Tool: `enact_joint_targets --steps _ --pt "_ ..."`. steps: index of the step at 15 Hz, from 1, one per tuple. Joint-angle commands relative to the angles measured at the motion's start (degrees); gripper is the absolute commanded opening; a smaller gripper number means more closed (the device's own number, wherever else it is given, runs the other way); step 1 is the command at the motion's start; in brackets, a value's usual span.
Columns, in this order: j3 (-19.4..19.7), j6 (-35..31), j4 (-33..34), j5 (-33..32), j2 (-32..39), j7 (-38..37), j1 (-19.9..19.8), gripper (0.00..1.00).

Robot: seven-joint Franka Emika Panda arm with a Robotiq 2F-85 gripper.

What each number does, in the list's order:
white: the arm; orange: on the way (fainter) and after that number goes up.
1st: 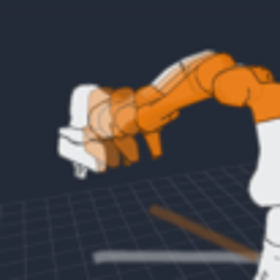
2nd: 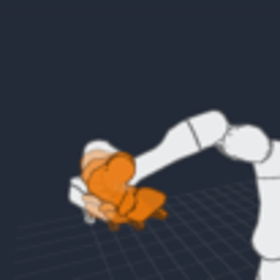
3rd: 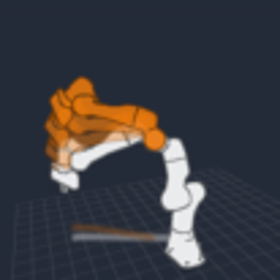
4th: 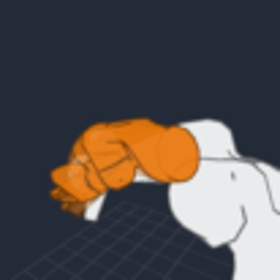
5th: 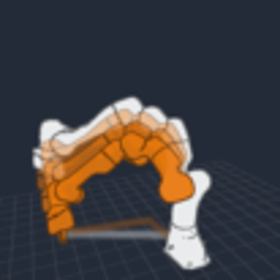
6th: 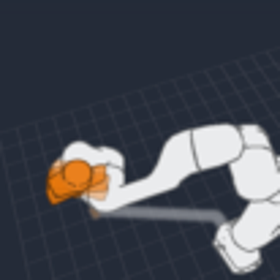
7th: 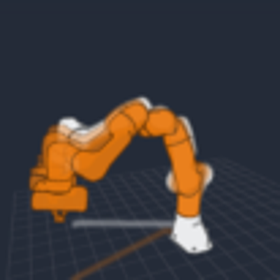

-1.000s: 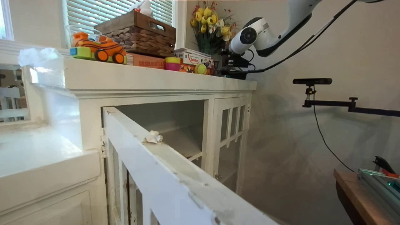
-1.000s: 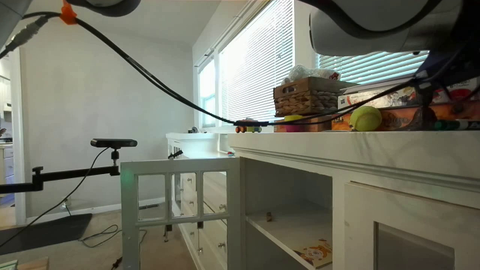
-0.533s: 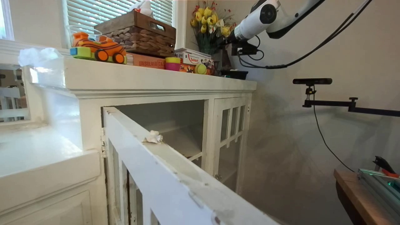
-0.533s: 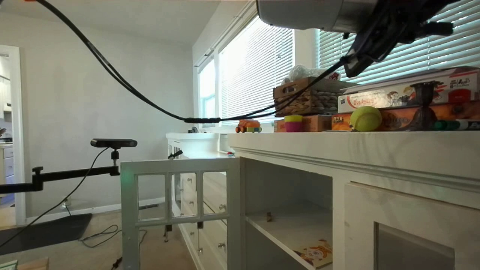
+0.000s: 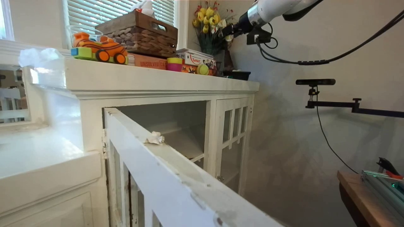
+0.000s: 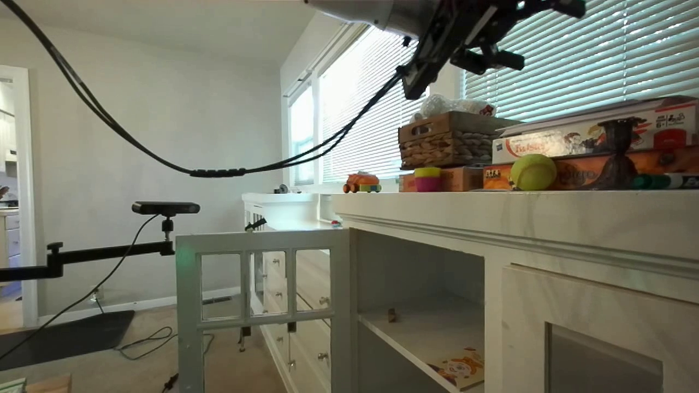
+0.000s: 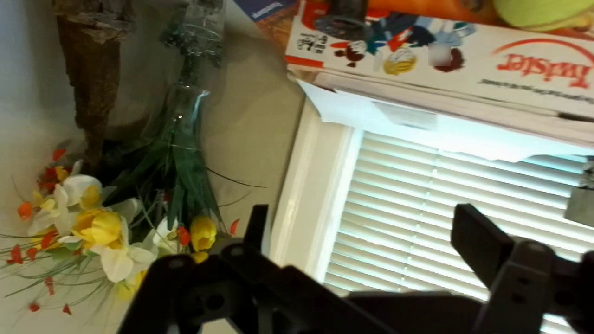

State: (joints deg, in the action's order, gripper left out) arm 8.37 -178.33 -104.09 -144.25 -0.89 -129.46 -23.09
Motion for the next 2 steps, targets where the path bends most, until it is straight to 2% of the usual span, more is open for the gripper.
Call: enact_joint_targets --steps 1,2 --pt "-0.4 -1.2 -0.9 0.0 -1.2 0.5 0.4 1.0" --pt "-0.6 -1.5 -1.3 0.0 -1.8 0.6 0.7 1.0"
